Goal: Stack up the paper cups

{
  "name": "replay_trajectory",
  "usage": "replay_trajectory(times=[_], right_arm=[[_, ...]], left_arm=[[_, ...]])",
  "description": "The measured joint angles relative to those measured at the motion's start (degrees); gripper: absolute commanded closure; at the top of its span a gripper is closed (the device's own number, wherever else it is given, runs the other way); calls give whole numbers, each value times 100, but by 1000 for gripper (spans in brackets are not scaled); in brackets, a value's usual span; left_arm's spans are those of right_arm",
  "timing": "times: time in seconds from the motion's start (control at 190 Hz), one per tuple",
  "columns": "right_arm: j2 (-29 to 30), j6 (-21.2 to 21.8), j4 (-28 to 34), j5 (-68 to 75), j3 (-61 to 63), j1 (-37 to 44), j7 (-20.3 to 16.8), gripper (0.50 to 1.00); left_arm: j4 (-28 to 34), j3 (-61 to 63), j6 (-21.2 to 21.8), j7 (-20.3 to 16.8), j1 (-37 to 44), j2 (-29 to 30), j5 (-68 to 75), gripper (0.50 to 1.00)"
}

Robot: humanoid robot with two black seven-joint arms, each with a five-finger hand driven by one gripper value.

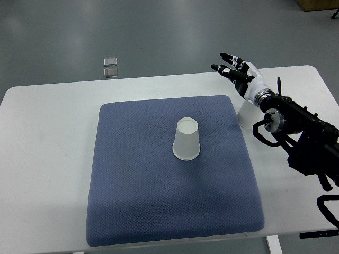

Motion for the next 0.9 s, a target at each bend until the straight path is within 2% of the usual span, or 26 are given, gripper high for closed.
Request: replay_trajectory(times=[0.543, 0.759, 0.902], right_arm=[[-315, 149, 8, -237, -182, 148, -6, 585], [-593, 308, 65, -1382, -276, 154, 11, 585], [-821, 563, 111, -2436, -499, 154, 229, 585]], left_arm=[[0, -1, 0, 0, 0, 0, 0, 500], [-1, -1, 0, 1, -1, 0, 0, 500], [-1, 1, 0, 1, 1, 0, 0, 500]])
